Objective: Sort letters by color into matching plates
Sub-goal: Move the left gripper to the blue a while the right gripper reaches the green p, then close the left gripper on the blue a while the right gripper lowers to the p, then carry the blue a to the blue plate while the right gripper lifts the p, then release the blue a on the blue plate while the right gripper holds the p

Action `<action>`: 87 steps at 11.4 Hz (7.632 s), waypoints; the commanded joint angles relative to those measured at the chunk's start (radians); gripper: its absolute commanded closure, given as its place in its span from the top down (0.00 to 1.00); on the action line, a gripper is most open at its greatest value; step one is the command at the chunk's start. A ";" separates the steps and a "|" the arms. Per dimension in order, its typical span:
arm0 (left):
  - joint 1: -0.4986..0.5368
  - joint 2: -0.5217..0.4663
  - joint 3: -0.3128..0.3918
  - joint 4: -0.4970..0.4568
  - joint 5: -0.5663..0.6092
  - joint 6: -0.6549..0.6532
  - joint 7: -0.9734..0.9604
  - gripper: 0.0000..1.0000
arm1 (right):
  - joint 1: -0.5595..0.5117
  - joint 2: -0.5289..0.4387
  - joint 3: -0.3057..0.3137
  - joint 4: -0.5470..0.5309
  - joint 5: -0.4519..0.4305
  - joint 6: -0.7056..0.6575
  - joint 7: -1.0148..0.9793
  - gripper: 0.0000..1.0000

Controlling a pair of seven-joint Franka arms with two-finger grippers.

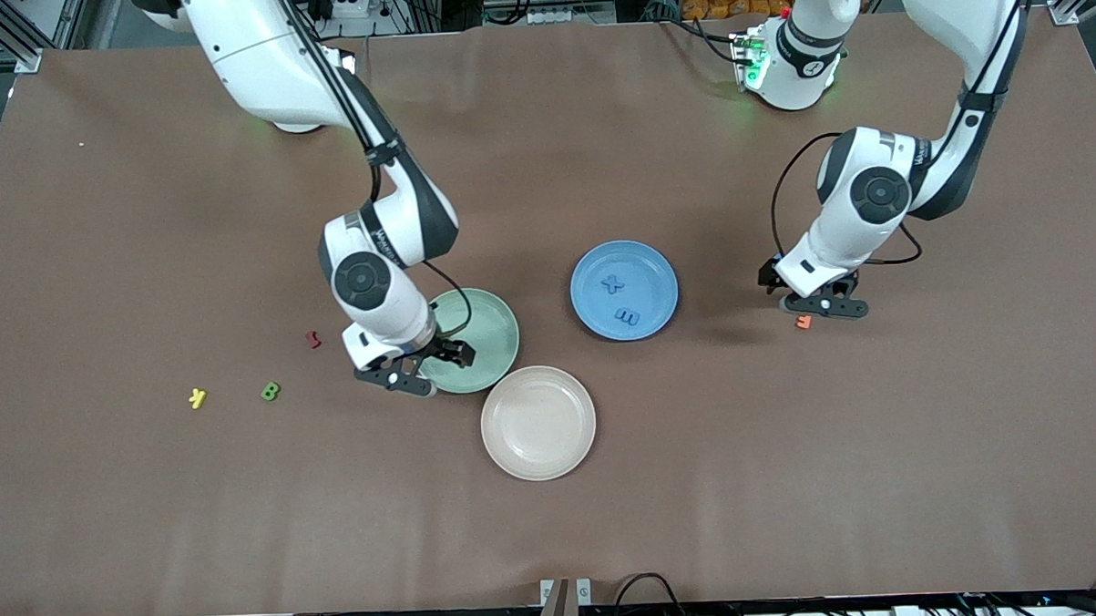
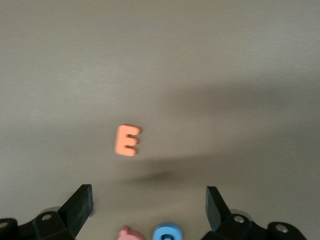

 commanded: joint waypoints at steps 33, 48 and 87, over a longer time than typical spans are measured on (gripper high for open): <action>0.008 0.022 0.233 -0.232 0.001 0.362 0.224 0.64 | -0.183 -0.028 -0.042 -0.073 -0.020 0.015 0.958 1.00; -0.001 -0.004 0.205 -0.220 0.001 0.363 0.216 0.00 | -0.122 -0.035 -0.039 -0.233 0.001 0.199 0.998 1.00; -0.159 -0.007 -0.145 -0.024 0.011 0.198 -0.097 1.00 | -0.108 -0.139 -0.041 -0.163 -0.005 -0.054 0.184 0.19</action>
